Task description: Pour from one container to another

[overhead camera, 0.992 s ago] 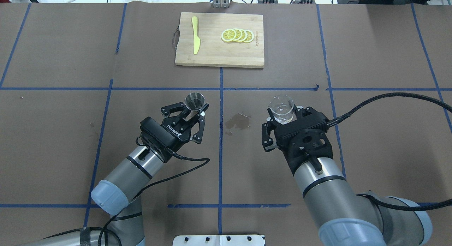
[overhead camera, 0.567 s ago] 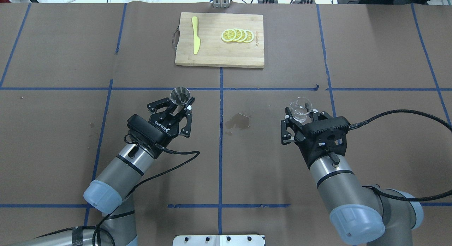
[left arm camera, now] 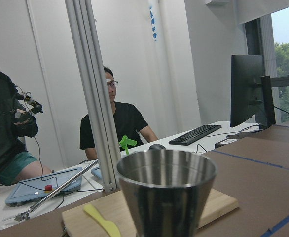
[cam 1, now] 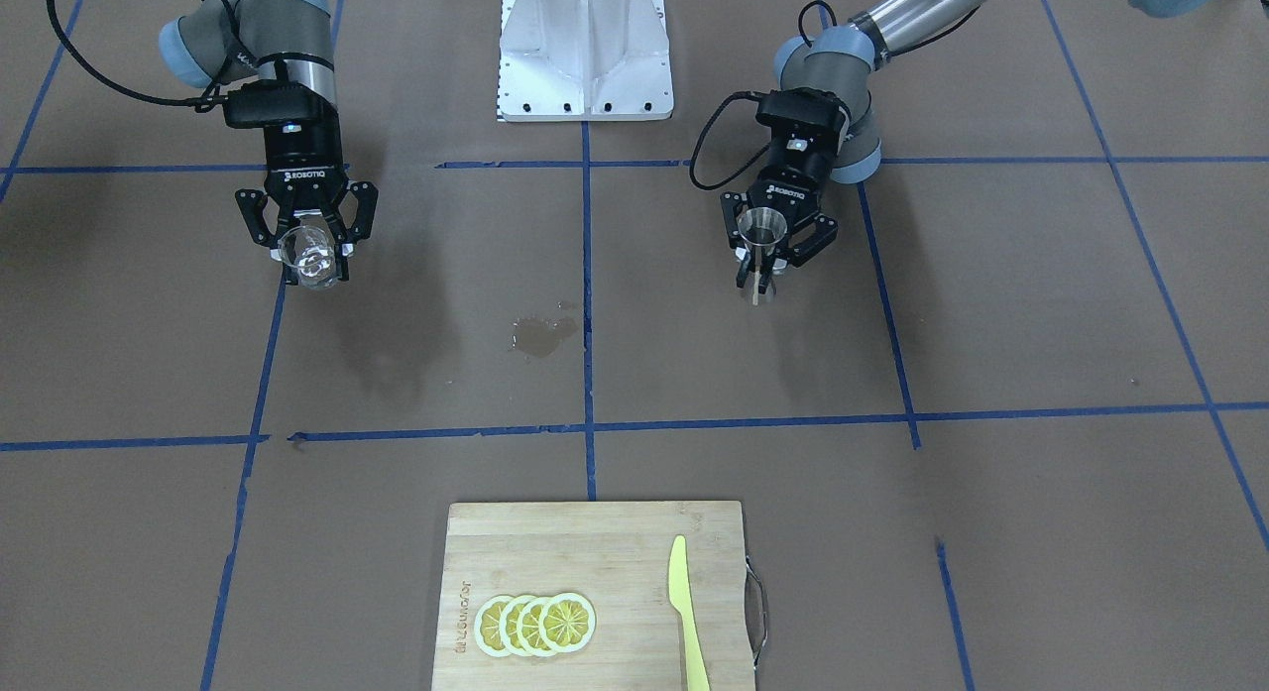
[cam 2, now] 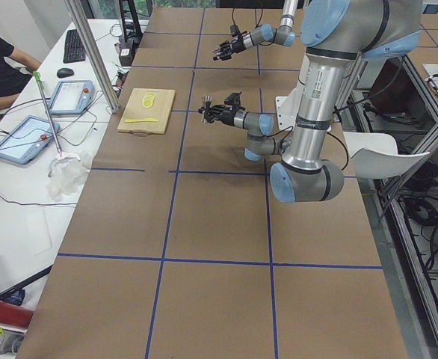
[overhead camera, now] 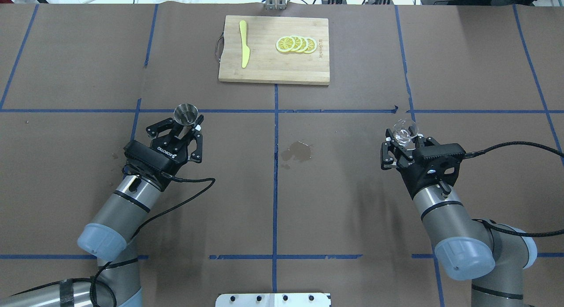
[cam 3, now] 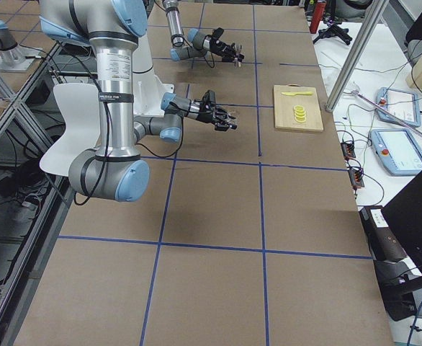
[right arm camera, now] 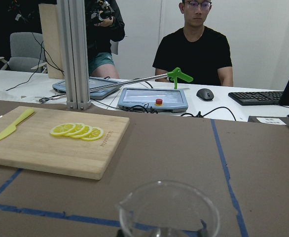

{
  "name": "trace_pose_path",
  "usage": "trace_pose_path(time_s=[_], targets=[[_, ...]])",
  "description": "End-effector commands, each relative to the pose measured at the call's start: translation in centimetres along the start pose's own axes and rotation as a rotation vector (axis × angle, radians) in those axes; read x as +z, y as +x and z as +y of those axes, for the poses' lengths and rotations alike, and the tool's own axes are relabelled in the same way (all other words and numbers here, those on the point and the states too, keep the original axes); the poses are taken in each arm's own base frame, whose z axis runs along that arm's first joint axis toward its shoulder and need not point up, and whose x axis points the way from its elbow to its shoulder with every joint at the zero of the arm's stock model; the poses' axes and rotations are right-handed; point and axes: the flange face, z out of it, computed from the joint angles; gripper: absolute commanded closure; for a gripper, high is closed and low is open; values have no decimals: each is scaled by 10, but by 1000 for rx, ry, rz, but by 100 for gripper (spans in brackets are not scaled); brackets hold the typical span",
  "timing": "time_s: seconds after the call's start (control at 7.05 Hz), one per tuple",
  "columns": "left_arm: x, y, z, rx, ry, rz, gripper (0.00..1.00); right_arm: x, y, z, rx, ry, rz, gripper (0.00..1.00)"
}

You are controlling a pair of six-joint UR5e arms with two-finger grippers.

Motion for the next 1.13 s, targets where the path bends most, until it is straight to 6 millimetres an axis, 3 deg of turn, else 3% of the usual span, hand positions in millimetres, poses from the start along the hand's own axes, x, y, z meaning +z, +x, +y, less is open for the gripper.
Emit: trace_pose_path(time_s=[0.0,0.14,0.28,0.43,0.57,0.71,0.85,0.99], targets=[[-17,-98,29,116,-47,-106,100,6,14,0,-8,4,22,100],[-48,-156,46,166,-83,-146,100,7,15,-1,-9,5,24,100],[-74,-197,56,89,-83,-166,100,8,16,1,-12,3,27,100],[-97,-222,68,-26,-95,-174,100,10,18,1,-15,5,32,100],[-125,-251,78,-23,-115,-185,100,11,19,-1,-12,2,31,100],[-136,-264,83,-11,-126,-195,100,11,19,-1,-12,1,30,100],[-150,-289,106,47,-148,-258,100,11,19,0,-13,0,31,100],[-153,-288,107,44,-146,-261,100,11,18,0,-13,0,29,100]])
